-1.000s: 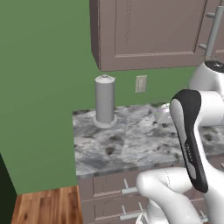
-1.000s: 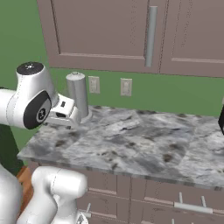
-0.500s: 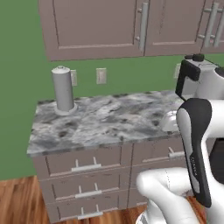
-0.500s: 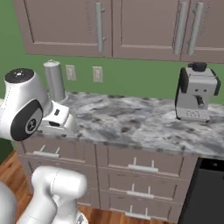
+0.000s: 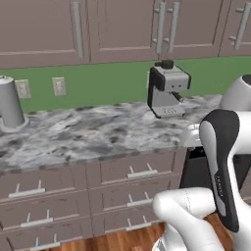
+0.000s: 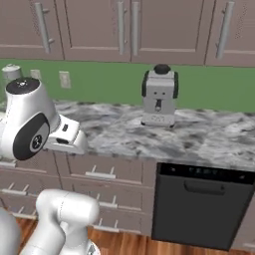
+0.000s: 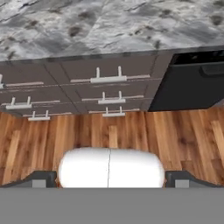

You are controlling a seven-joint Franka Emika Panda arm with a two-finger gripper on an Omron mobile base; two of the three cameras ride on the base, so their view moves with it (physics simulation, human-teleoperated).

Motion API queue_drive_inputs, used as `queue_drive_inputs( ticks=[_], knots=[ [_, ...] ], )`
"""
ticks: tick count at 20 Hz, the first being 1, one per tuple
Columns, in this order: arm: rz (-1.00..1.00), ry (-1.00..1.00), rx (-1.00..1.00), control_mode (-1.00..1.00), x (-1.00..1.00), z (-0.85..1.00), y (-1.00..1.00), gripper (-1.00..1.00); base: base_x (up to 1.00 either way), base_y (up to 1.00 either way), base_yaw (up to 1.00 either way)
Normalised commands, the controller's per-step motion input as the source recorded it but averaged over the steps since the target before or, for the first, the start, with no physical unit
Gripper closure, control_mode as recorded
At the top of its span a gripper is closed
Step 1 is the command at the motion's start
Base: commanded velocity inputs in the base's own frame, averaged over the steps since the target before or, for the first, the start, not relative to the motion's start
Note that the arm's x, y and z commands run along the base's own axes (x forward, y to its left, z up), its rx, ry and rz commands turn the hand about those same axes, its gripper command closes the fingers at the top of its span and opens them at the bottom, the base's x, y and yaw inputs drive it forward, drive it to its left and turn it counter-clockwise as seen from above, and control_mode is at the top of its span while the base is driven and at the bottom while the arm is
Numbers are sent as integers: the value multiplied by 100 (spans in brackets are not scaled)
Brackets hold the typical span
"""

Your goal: Navigate to the sink.

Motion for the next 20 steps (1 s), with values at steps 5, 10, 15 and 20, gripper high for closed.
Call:
queue_drive_inputs(
  ticks=[5,10,15,20],
  knots=[
    [0,0,0,100,0,0,0,-100,8,-100,-26],
    [0,0,0,100,0,0,0,-100,0,-91,-73],
    [0,0,0,100,0,0,0,-100,0,-59,-89],
    [0,0,0,100,0,0,0,-100,4,-59,-85]
  ],
)
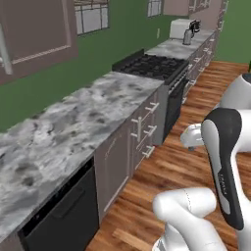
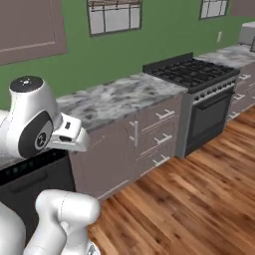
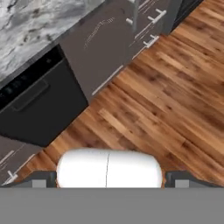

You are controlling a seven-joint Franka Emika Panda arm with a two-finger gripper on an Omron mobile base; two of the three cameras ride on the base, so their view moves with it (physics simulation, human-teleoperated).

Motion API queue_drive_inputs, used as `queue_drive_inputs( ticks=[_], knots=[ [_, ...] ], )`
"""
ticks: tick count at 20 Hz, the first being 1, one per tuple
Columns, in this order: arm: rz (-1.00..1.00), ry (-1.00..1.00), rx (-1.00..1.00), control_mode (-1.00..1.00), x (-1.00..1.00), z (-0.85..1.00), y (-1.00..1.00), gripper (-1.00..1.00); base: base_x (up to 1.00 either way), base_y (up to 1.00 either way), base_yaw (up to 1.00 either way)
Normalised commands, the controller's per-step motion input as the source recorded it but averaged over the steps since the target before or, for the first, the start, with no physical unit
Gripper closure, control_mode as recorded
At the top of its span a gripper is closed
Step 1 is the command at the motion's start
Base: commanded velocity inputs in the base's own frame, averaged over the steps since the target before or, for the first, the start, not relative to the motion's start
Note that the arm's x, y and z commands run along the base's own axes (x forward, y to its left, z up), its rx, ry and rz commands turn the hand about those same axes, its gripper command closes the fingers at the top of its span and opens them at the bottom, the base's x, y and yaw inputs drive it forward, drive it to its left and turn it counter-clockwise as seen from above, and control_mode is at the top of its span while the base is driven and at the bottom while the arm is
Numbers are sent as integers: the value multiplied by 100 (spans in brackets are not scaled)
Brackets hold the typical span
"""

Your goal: Navigate to the sink.

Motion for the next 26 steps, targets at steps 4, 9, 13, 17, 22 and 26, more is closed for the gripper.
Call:
queue_drive_inputs(
  ticks=[4,9,13,17,22,26],
  knots=[
    [0,0,0,100,0,0,0,-100,25,-92,-68],
    [0,0,0,100,0,0,0,-100,29,-37,-78],
    [0,0,0,100,0,0,0,-100,100,16,-51],
    [0,0,0,100,0,0,0,-100,100,31,-48],
    [0,0,0,100,0,0,0,-100,98,62,-63],
    [0,0,0,100,0,0,0,-100,84,69,-72]
  ],
)
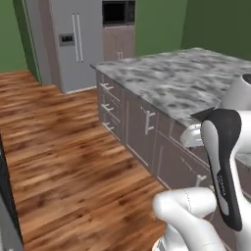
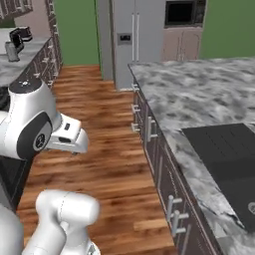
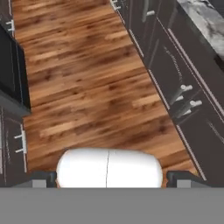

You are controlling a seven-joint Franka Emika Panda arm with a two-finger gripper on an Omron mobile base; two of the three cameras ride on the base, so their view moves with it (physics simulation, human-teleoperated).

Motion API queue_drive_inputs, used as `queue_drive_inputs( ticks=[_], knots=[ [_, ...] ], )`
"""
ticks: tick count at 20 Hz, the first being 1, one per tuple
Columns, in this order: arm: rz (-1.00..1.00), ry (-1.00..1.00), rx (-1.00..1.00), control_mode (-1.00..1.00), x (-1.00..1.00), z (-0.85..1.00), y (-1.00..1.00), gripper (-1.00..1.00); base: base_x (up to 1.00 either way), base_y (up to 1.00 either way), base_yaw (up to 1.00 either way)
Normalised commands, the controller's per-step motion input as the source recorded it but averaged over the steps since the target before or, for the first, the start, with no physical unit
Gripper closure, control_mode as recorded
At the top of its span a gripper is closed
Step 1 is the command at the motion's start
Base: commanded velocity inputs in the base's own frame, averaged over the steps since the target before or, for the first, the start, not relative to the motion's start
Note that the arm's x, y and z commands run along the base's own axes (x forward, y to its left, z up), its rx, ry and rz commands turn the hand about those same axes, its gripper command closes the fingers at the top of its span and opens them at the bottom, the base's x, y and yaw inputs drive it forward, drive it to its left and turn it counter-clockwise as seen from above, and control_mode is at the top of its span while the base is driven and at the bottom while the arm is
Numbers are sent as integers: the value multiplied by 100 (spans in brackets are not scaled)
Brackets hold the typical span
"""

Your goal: Navigate to the sink.

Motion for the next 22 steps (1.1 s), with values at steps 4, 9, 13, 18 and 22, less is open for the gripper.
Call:
queue_drive_inputs(
  ticks=[4,9,13,18,22],
  knots=[
    [0,0,0,100,0,0,0,-100,54,62,-82],
    [0,0,0,100,0,0,0,-100,44,58,-83],
    [0,0,0,100,0,0,0,-100,35,46,-85],
    [0,0,0,100,0,0,0,-100,37,47,-84],
    [0,0,0,100,0,0,0,-100,71,48,-71]
  ],
)
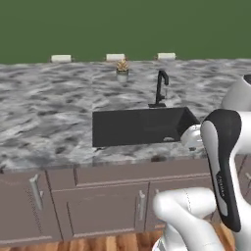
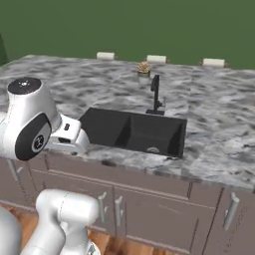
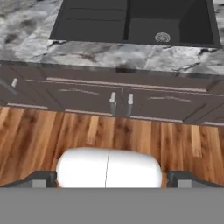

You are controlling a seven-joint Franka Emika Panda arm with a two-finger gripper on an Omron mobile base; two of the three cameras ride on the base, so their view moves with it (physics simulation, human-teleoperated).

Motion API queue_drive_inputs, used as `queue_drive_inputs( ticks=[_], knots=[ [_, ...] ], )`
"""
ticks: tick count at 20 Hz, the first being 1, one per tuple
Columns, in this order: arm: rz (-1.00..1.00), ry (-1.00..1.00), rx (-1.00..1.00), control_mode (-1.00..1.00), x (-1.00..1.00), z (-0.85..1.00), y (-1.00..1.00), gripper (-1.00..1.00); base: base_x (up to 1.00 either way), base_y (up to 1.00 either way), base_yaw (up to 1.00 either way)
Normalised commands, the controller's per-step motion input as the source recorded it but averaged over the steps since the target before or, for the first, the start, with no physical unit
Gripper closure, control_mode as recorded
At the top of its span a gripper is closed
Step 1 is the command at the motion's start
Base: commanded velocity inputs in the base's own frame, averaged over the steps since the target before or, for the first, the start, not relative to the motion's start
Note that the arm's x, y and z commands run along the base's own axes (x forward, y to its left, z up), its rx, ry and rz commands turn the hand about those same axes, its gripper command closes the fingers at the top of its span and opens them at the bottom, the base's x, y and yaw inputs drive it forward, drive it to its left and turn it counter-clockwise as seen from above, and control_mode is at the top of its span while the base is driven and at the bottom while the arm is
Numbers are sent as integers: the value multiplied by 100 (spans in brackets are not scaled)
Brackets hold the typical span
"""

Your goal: Navigate to the sink.

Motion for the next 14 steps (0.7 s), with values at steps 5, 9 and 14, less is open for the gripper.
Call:
queue_drive_inputs(
  ticks=[5,9,14],
  knots=[
    [0,0,0,100,0,0,0,-100,100,31,-49],
    [0,0,0,100,0,0,0,-100,100,8,-31],
    [0,0,0,100,0,0,0,-100,100,-17,-1]
  ],
)
